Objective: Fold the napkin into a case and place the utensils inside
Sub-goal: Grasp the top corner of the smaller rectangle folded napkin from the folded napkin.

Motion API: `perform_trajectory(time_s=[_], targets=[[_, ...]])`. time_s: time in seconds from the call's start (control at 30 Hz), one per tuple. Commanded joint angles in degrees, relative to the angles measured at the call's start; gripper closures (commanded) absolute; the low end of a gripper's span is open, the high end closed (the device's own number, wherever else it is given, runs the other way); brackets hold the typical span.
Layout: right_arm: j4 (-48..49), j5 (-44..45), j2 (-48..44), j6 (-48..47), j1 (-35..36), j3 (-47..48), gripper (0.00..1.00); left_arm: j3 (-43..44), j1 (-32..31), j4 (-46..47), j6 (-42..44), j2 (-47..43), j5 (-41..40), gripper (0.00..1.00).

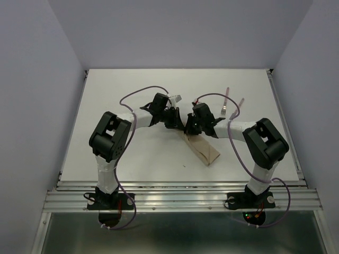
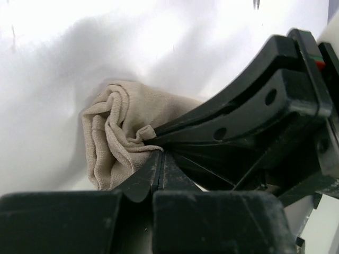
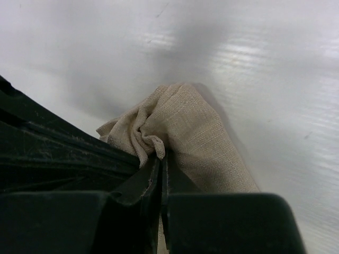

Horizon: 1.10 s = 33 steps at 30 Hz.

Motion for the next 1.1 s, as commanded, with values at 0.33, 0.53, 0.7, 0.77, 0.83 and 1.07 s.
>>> perform_trajectory(time_s=[0.33,0.53,0.7,0.77,0.83,1.07], targets=[[4.57,6.22,-7.87,-0.67,0.72,-3.40,0.66,11.30,1.21,-8.08,16.31,3.60,1.90,1.00],[4.57,5.70,-11.47,-1.02,-0.42,-3.58,0.66,13.32,1.21,-10.64,21.06,5.09,2.94,1.00],[4.83,4.12,-14.73,-0.85,-1.65,-4.02,0.65,14.56,1.21,-11.78,21.94,6.24,3.47,1.00],[4.83,4.38,-15.35,-0.50,-2.36,-4.11,0.66,14.82,1.21,-11.87,22.12,6.24,3.30,1.00],[5.36,3.77,-15.61,0.03,-4.37,-4.63,0.71,15.08,1.21,-12.13,22.12,6.41,2.95,1.00],[5.27,-1.33,-8.59,-0.76,-6.23,-1.21,0.77,18.15,1.29,-14.86,23.43,7.03,1.80,1.00]])
